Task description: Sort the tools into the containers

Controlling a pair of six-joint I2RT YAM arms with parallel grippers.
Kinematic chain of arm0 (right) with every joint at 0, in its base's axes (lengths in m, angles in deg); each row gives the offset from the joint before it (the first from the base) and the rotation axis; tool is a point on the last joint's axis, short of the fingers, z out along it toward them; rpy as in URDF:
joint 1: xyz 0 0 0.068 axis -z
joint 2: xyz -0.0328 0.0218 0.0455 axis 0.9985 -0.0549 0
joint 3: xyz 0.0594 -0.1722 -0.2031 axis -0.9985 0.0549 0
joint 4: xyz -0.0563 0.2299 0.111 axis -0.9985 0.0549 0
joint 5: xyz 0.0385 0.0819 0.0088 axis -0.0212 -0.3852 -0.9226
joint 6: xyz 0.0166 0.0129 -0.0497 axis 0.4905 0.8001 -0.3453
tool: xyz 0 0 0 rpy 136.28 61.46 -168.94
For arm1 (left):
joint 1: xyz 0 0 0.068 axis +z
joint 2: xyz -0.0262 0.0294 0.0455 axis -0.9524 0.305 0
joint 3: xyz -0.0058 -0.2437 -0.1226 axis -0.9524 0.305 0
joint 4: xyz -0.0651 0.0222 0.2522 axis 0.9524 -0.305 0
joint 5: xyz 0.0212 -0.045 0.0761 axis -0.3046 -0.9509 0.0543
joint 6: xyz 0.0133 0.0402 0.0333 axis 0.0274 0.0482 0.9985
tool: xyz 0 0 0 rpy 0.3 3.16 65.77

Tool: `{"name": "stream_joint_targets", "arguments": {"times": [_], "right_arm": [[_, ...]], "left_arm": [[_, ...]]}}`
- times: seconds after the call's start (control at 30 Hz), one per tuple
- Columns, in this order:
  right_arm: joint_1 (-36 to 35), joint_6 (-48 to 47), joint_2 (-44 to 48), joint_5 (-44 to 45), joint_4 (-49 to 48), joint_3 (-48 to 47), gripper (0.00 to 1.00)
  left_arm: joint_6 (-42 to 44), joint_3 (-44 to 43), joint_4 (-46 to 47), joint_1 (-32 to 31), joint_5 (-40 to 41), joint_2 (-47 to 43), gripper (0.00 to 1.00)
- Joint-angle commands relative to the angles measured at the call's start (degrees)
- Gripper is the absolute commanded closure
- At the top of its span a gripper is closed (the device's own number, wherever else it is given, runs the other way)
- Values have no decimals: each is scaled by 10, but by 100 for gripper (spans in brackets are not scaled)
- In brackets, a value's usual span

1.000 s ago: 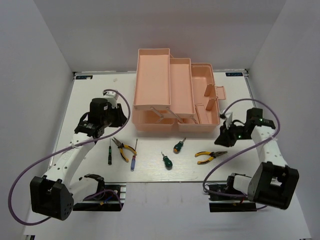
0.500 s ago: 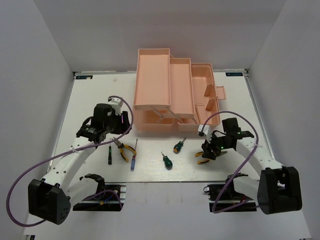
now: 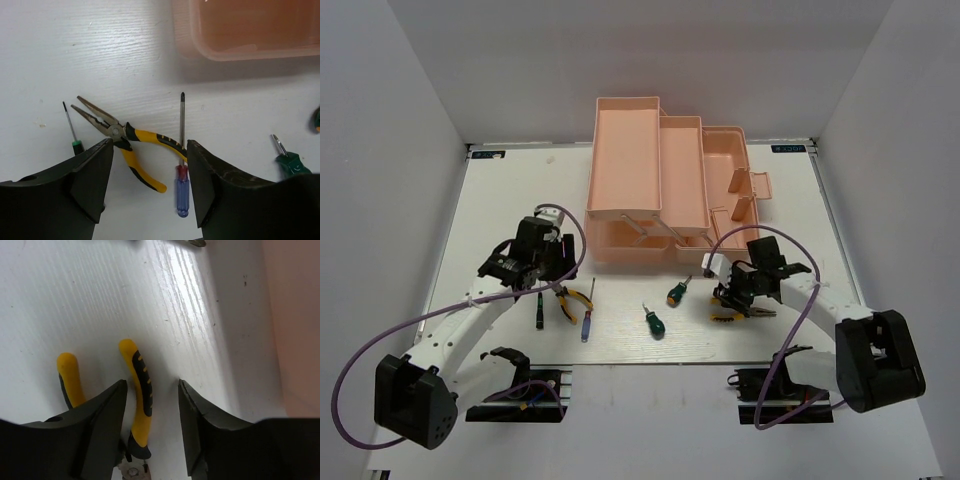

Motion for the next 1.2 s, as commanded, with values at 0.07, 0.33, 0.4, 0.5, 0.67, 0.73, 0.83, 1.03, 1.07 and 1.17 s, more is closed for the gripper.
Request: {"name": "stream_joint_targets", "arguments": {"times": [0.07, 0.33, 0.4, 0.5, 0.67, 0.73, 0.83, 1.03, 1.07, 1.17], "right_arm": [[-15, -81, 4, 17, 53, 27, 58], [-13, -116, -12, -3, 143, -20, 100], [-11, -108, 3, -10, 180, -58, 100], [-10, -89, 30, -56, 238, -125, 100], [-10, -41, 46, -120, 309, -250, 100], [-9, -11, 43, -144, 328, -279, 100], [-6, 48, 35, -142, 331, -344, 100], [5, 191, 18, -29, 272, -437, 100], [10, 204, 16, 13, 232, -442, 100], [19, 307, 3, 161, 154, -441, 100]], "left_arm": [[-67, -22, -43, -9, 62, -17, 29], [-92, 2, -46, -9, 81, 36, 28], [-92, 2, -46, -9, 87, 42, 28], [-97, 2, -46, -9, 93, 55, 28], [-119, 2, -62, -14, 107, 74, 37], [-119, 2, -67, -21, 114, 79, 50], [-125, 2, -79, -26, 114, 85, 51], [-169, -3, -112, -32, 114, 85, 48], [-178, -3, -112, -37, 114, 78, 48], [-219, 19, -109, -37, 99, 58, 47]]}}
